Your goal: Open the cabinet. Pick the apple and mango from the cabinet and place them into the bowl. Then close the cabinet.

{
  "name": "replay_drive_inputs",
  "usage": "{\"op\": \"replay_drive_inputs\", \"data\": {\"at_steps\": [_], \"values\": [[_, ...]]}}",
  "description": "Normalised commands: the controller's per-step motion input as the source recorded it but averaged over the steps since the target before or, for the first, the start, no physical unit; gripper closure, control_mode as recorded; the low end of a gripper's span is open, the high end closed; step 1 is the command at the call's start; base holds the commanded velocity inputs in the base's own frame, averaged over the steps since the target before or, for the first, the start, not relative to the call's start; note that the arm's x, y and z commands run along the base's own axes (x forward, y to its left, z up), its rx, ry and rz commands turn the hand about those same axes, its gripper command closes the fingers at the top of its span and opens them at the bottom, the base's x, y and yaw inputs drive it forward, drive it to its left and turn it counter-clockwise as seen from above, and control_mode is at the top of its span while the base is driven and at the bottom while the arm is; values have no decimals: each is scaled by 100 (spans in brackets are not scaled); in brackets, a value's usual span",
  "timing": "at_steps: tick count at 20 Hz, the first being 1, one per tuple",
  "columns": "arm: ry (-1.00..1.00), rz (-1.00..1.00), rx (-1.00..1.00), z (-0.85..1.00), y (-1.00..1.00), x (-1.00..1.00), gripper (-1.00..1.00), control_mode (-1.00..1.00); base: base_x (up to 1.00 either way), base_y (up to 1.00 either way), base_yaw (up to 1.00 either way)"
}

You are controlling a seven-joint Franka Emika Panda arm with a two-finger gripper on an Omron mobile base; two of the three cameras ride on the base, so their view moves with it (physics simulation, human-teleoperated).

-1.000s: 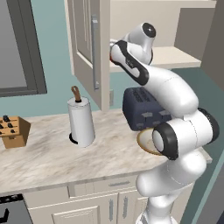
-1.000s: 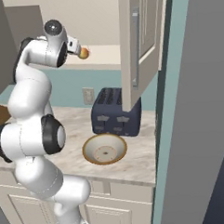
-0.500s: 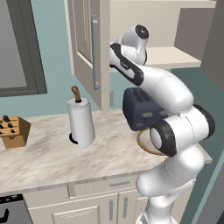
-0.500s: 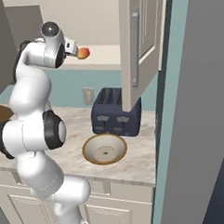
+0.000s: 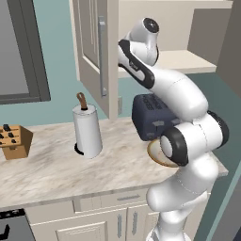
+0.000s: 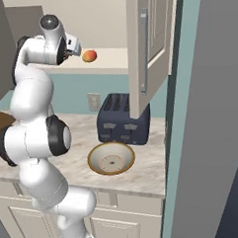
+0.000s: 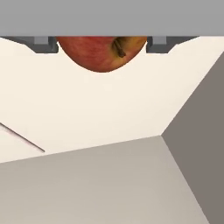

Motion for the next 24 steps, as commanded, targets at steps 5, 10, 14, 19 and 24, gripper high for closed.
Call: {"op": "replay_drive_inputs", "data": {"at_steps": [5, 10, 14, 19, 24], "values": [[-6, 1, -1, 0, 0, -100, 100, -100, 0, 0, 0], [6, -2, 0, 2, -14, -100, 100, -100, 0, 0, 0], [21, -8, 0, 3, -32, -100, 100, -100, 0, 0, 0], [36, -6, -18, -62, -39, -91, 100, -100, 0, 0, 0], [22, 5, -21, -100, -44, -19, 100, -100, 0, 0, 0]]}}
